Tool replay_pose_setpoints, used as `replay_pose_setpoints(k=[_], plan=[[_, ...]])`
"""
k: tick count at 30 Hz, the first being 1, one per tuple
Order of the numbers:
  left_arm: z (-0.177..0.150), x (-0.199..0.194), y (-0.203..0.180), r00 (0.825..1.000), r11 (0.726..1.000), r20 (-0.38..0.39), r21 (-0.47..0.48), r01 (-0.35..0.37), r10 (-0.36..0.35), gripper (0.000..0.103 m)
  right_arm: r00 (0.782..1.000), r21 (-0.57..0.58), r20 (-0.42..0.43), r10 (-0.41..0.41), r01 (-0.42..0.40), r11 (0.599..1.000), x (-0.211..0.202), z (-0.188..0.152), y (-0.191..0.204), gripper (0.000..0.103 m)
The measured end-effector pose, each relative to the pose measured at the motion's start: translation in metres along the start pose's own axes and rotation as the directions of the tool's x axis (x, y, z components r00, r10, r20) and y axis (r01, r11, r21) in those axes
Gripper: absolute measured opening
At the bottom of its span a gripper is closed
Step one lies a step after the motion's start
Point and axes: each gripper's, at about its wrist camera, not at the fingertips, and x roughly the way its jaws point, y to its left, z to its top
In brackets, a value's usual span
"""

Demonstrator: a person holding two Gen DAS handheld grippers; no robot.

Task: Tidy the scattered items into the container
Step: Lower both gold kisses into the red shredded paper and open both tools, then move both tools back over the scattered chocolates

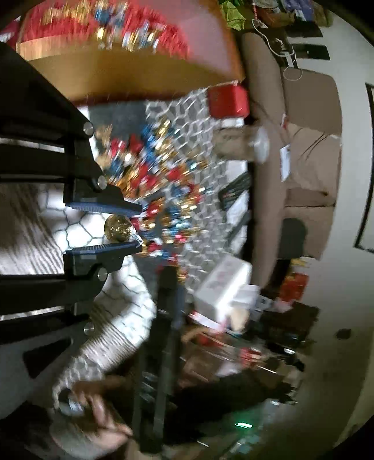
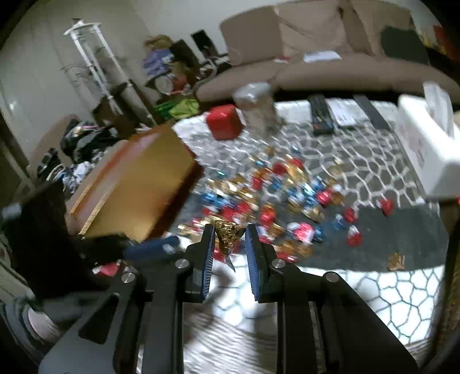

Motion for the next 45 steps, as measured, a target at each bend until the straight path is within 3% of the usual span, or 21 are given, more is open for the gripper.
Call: replay_pose_setpoints(k=[4,8,13,19,21,24,26,32,36,41,45], plan=[[0.03,-0.056,0.034,0.996,0.999,0.073,-0.025,-0.046,0.048,0.019,0.999,-0.051,0.011,0.053,-0.052,0.997,-0.003,0.018,0.042,0.02],[0.049,-0.084,0.084,0.988,0.988,0.065,-0.066,-0.137,0.142,0.019,0.994,-0.117,0.001,0.114,-0.113,0.987,0.011,0.055,0.093,0.02],[0.05,-0.071,0.135,0.972,0.967,-0.021,-0.098,-0.236,0.235,0.019,0.986,-0.175,-0.087,0.14,-0.154,0.973,0.07,0.089,0.151,0.02],[0.048,-0.041,0.171,0.95,0.947,-0.114,-0.105,-0.303,0.291,0.02,0.98,-0.224,-0.19,0.061,-0.104,0.969,0.142,0.089,0.183,0.02],[0.046,-0.037,0.179,0.946,0.94,-0.131,-0.131,-0.314,0.297,0.02,0.976,-0.203,-0.208,0.059,-0.102,0.974,0.153,0.088,0.181,0.021],[0.042,-0.048,0.185,0.954,0.94,-0.113,-0.172,-0.293,0.277,0.022,0.975,-0.17,-0.207,0.08,-0.116,0.979,0.154,0.088,0.176,0.024],[0.04,-0.056,0.187,0.961,0.942,-0.087,-0.192,-0.276,0.263,0.032,0.978,-0.172,-0.189,0.086,-0.119,0.978,0.147,0.088,0.175,0.026],[0.038,-0.08,0.194,0.968,0.935,-0.064,-0.25,-0.253,0.244,0.038,0.987,-0.151,-0.122,0.105,-0.123,0.981,0.108,0.09,0.166,0.027],[0.038,-0.111,0.187,0.97,0.933,0.011,-0.278,-0.23,0.243,0.039,0.993,-0.157,-0.068,0.098,-0.108,0.982,0.065,0.077,0.151,0.027],[0.03,-0.133,0.137,0.973,0.964,0.088,-0.185,-0.193,0.212,0.048,0.999,-0.103,-0.003,0.048,-0.048,0.993,0.004,0.051,0.1,0.029],[0.015,-0.12,0.068,0.985,0.99,0.103,-0.029,-0.139,0.142,0.051,1.0,-0.014,0.015,-0.014,0.015,1.0,-0.027,0.035,0.044,0.03]])
